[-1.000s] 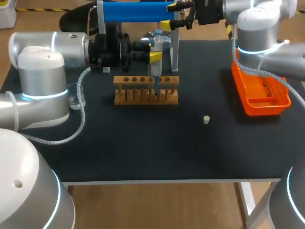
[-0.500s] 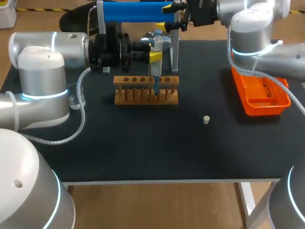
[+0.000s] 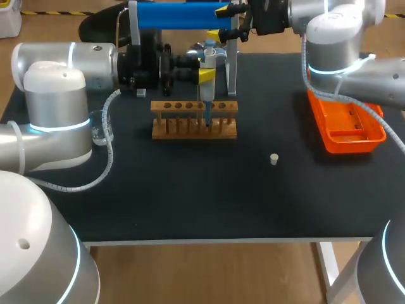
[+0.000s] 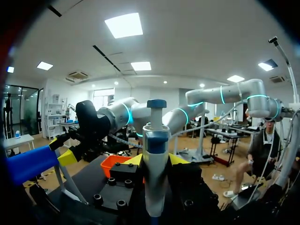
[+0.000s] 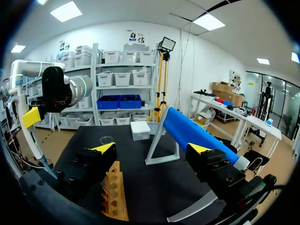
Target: Invert the test tube, pick up the pipette, mount the tip to pipette, aspirate from beaker and dispense into the tube, eject the tip, return the pipette, and cap with the stopper.
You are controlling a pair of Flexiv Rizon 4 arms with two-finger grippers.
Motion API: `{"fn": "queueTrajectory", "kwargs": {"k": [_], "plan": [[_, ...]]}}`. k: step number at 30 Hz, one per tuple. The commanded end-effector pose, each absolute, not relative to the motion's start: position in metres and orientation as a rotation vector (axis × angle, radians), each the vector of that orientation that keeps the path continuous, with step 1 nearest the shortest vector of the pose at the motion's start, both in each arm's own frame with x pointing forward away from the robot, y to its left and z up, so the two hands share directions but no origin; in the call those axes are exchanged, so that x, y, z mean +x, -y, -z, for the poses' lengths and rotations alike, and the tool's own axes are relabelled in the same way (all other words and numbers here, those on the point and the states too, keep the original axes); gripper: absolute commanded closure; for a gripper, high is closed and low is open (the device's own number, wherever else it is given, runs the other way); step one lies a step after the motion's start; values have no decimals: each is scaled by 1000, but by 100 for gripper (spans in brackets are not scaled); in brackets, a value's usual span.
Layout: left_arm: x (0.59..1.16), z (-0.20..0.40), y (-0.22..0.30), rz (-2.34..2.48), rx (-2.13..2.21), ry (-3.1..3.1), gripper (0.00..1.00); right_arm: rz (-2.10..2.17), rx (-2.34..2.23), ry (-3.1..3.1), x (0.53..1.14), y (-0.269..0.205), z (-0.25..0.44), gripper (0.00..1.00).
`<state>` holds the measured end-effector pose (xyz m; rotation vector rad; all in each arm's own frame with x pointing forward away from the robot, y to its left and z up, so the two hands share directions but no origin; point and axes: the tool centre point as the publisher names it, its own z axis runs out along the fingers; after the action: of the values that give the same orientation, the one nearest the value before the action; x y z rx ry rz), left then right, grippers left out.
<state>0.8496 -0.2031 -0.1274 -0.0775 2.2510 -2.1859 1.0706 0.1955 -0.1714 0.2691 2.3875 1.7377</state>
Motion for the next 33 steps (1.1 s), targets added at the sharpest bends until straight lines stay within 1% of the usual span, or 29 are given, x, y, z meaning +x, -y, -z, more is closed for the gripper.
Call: {"fn": "queueTrajectory", "kwargs": {"k": [1, 4, 6, 16, 21, 25, 33], "plan": [[850, 126, 203, 2184, -80, -2253, 100, -1738, 269, -2387, 1070, -195, 171, 0], [856, 128, 203, 2160, -119, -2261, 100, -1738, 269, -2387, 1070, -195, 171, 0], [860, 127, 193, 2130, -166, -2259, 100, -1738, 269, -2387, 1070, -195, 171, 0], [880, 124, 113, 1907, -417, -2180, 100, -1738, 269, -2387, 1070, -195, 171, 0], [898, 126, 86, 1855, -489, -2143, 100, -1738, 269, -2387, 1070, -195, 171, 0], [917, 127, 68, 1812, -546, -2084, 100, -1738, 269, -2387, 1070, -195, 171, 0], [954, 123, 54, 1748, -612, -1941, 100, -1738, 269, -2387, 1070, -195, 171, 0]]}}
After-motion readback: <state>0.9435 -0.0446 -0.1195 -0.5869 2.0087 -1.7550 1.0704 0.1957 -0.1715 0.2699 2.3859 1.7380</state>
